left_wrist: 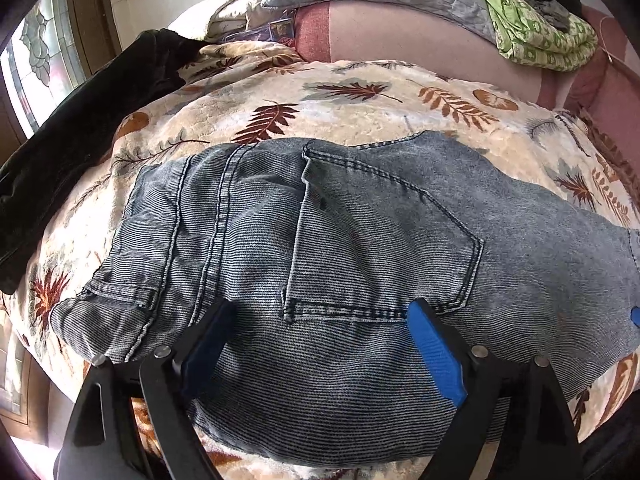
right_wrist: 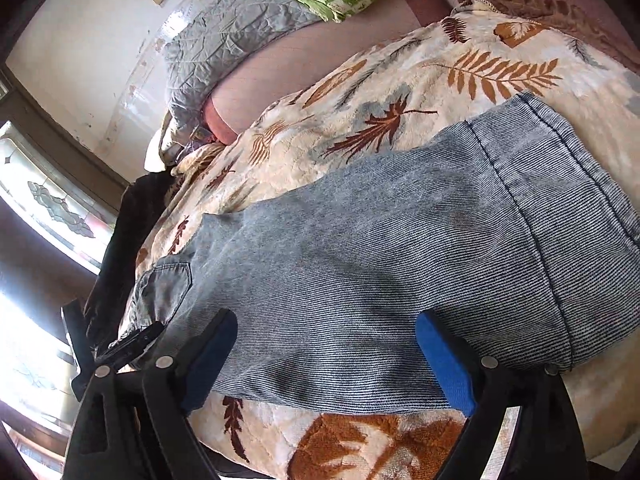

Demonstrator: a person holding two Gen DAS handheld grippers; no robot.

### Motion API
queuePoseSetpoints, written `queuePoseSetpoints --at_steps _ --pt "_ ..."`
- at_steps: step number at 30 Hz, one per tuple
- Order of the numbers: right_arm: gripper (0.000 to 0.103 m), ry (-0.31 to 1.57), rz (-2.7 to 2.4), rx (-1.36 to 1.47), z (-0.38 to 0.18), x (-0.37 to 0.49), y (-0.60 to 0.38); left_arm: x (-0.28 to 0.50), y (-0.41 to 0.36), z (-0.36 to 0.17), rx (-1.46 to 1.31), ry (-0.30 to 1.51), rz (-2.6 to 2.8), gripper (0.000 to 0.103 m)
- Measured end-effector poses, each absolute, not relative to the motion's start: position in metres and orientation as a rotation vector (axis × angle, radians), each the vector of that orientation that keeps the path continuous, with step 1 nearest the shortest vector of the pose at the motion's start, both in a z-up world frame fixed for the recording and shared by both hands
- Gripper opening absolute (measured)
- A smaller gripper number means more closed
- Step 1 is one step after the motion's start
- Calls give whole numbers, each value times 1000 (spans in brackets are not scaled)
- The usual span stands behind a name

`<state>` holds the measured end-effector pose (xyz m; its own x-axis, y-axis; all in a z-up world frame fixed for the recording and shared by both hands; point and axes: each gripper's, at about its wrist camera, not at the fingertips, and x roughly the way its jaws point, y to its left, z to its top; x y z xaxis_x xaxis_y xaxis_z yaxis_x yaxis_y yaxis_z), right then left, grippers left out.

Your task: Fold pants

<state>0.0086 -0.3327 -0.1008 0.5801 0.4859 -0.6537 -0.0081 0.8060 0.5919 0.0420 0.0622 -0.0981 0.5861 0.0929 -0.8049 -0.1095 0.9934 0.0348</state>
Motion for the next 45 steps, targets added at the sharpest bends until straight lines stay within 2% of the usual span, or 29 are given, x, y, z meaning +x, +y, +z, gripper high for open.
queuePoseSetpoints --at_steps 5,10,13,17,21,27,37,42,44,45 --pt "93 756 297 573 -75 -9 -346 28 48 -73 -37 835 71 89" --pt "93 908 243 679 -106 5 -360 42 30 -105 22 968 69 89" --pt "93 857 256 690 -99 0 -366 39 14 -107 135 935 96 89" --pt "93 670 219 740 -73 -27 -392 30 13 -89 68 889 22 89" --pt "93 602 139 984 -80 -57 -441 21 3 -74 60 821 -33 89" --pt "93 661 59 1172 -104 -82 -478 18 -12 -71 36 786 -120 89" --pt "92 806 2 1201 -120 -46 -480 21 -4 -93 -26 812 -150 89" --pt "92 775 -27 1275 -126 -48 -485 24 14 -97 -120 821 -145 89" --pt "87 792 -32 1267 -126 -46 -487 24 13 -99 -114 821 -144 89" --pt "79 803 -40 1253 -124 -45 -488 24 11 -98 -103 818 -146 89"
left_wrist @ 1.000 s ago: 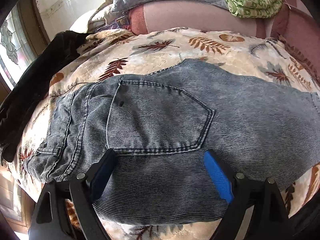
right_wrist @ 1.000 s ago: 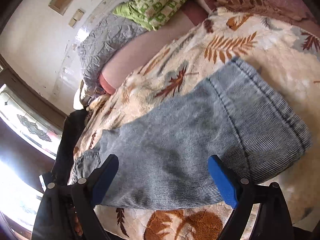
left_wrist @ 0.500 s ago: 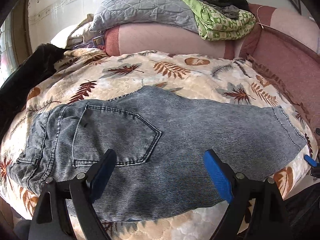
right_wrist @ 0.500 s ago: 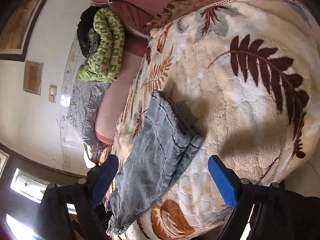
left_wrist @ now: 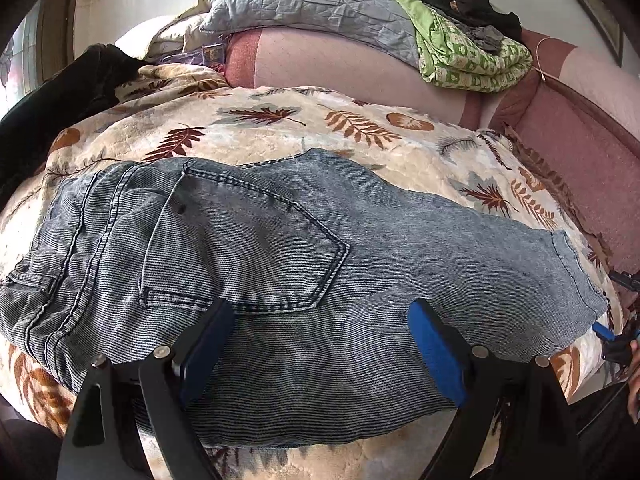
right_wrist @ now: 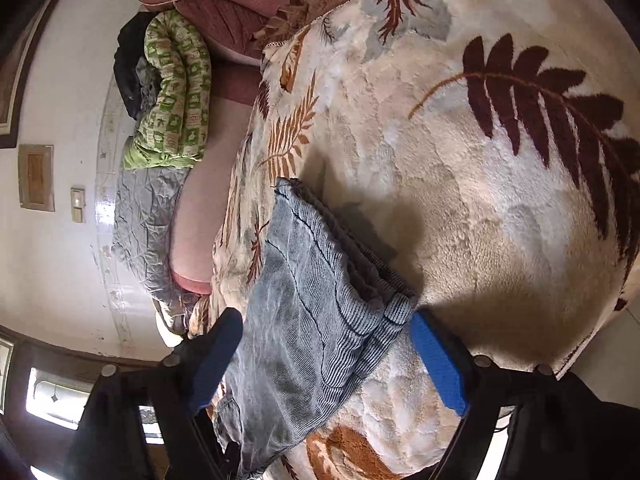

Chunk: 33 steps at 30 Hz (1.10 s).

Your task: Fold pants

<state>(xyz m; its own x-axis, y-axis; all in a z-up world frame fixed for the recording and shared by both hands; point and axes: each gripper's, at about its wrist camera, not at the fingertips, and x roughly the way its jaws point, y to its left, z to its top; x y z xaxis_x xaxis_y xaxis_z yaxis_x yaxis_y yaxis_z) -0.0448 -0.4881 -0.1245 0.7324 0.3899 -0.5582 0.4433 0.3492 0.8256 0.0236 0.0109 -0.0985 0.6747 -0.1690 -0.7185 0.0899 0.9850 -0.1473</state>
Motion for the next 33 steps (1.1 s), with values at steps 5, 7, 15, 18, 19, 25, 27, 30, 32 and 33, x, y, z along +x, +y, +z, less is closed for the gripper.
queuePoseSetpoints --at_steps 5,7,15,18,19,25,27,30,32,33 --pt "35 855 -53 1259 -132 -39 -491 23 7 -100 -77 817 -151 89" --pt "34 859 -59 1244 -132 -38 -491 23 6 -101 -70 817 -147 89" --pt "40 810 -59 1349 -139 -59 -499 22 2 -103 -36 819 -139 89" --pt "40 809 -55 1358 -140 -60 -501 22 1 -103 -32 820 -141 89" --pt "40 812 -55 1356 -140 -60 -501 22 1 -103 -31 820 -143 89" --pt "46 823 -81 1322 -133 -59 -499 22 1 -101 -45 824 -155 89" --pt "47 827 -111 1285 -128 -61 -501 21 1 -97 -64 817 -168 89" --pt "52 836 -125 1276 -129 -57 -501 22 -6 -93 -53 809 -182 89" --pt "52 857 -133 1242 -128 -50 -498 22 -14 -91 -37 816 -197 89" --pt "52 868 -134 1214 -126 -48 -496 22 -18 -88 -30 810 -202 89"
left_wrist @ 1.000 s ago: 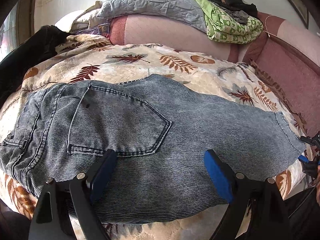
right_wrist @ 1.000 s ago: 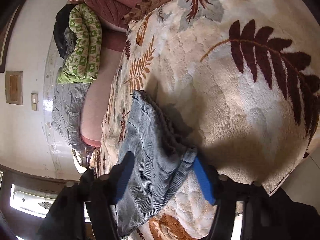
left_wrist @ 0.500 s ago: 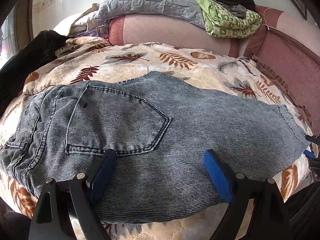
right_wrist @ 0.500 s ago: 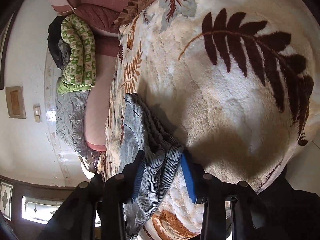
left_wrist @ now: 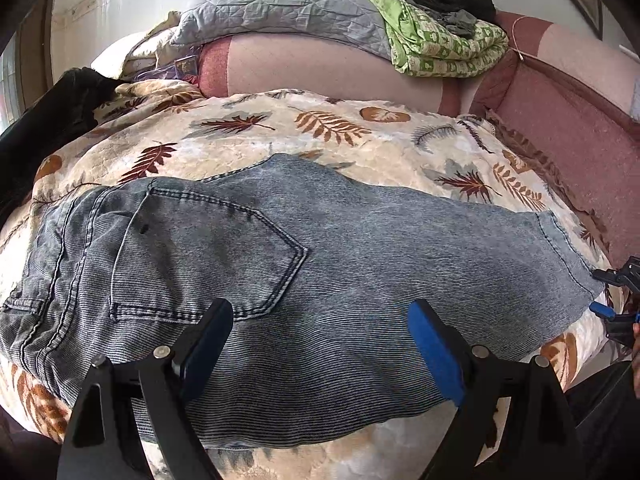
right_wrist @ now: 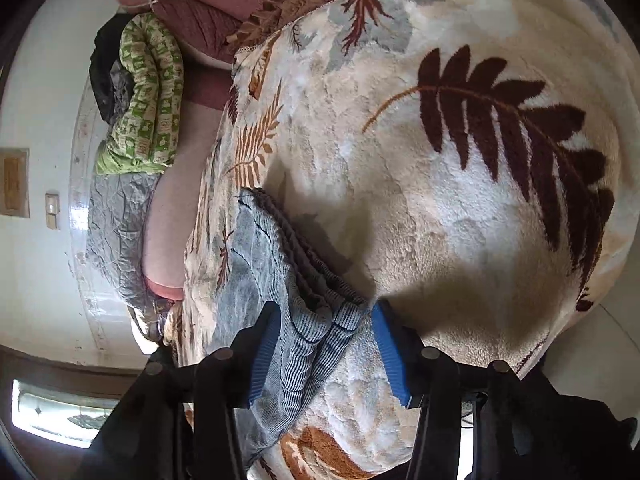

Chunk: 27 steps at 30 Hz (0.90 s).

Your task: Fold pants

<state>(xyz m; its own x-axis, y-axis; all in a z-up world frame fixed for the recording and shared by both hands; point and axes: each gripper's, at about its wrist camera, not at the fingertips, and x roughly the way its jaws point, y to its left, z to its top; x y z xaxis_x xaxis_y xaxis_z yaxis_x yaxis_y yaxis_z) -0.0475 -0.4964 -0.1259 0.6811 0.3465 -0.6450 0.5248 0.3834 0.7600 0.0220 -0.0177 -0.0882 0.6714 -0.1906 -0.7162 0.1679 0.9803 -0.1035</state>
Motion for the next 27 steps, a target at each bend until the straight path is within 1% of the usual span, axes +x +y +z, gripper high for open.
queuePoseSetpoints --at_steps 2,4,5,7,12,16,18,20,21,22,23,24,27 --pt "51 863 -127 1205 -126 -46 -495 22 -25 -84 -19 799 -209 89" --pt "30 861 -131 1184 -127 -46 -493 23 -32 -81 -16 802 -221 89" --pt "30 858 -134 1173 -127 -46 -492 24 -37 -80 -12 803 -228 89" --pt "27 837 -137 1146 -124 -48 -490 25 -48 -78 5 800 -240 89" --pt "22 781 -108 1082 -114 -51 -485 32 -83 -71 35 813 -283 89" --pt "22 764 -92 1061 -111 -51 -484 42 -117 -65 10 829 -325 89" --pt "22 761 -85 1061 -111 -51 -484 50 -140 -67 53 856 -301 89" --pt "22 758 -81 1050 -110 -51 -483 63 -160 -80 110 904 -252 89" --pt "22 756 -77 1047 -109 -51 -483 72 -170 -93 149 965 -232 89" --pt "22 751 -72 1048 -109 -52 -483 83 -181 -113 218 1076 -223 89" --pt "22 749 -67 1048 -109 -52 -483 85 -188 -122 279 1091 -203 94" --pt "22 747 -61 1043 -108 -52 -483 83 -189 -116 293 1034 -187 97" --pt "21 753 -61 992 -102 -48 -479 82 -182 -104 222 1061 -253 97"
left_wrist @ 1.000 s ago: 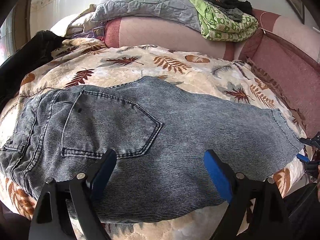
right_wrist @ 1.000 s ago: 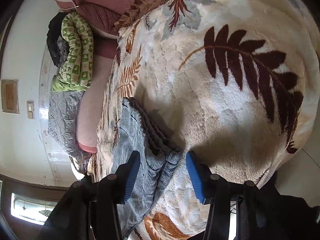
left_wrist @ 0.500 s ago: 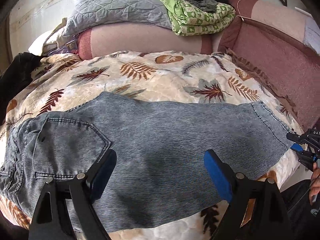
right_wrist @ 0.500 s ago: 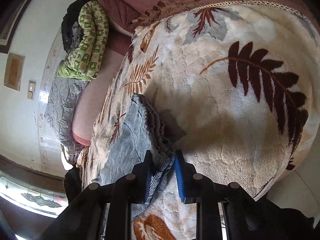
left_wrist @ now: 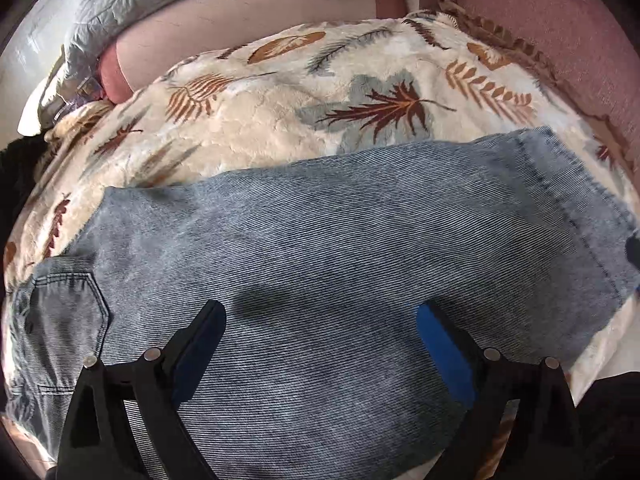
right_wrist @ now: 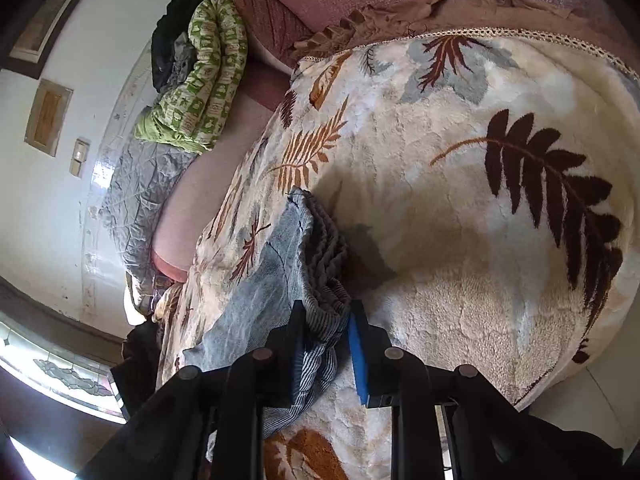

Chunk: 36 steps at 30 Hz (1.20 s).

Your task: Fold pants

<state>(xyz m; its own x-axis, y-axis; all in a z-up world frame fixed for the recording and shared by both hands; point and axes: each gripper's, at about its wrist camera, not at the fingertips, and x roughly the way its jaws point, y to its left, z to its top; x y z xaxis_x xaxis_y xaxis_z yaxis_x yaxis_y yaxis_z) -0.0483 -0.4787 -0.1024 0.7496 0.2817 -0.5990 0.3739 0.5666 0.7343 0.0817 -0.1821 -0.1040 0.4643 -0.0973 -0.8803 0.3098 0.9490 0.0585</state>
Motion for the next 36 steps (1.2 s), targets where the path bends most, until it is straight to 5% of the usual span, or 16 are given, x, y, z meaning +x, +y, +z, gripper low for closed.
queuePoseSetpoints --at_steps 14,25,26,30,36 --pt "18 742 140 486 -7 5 -328 33 -33 -50 -126 846 -157 97" --pt "20 951 409 175 -91 6 -147 19 67 -51 -274 844 -23 97" --pt "22 960 421 203 -89 6 -151 19 66 -53 -274 847 -26 97" --pt "59 989 553 424 -82 12 -176 24 45 -47 -261 841 -72 97" --pt "61 903 536 845 -78 11 -267 37 -4 -30 -203 819 -157 97"
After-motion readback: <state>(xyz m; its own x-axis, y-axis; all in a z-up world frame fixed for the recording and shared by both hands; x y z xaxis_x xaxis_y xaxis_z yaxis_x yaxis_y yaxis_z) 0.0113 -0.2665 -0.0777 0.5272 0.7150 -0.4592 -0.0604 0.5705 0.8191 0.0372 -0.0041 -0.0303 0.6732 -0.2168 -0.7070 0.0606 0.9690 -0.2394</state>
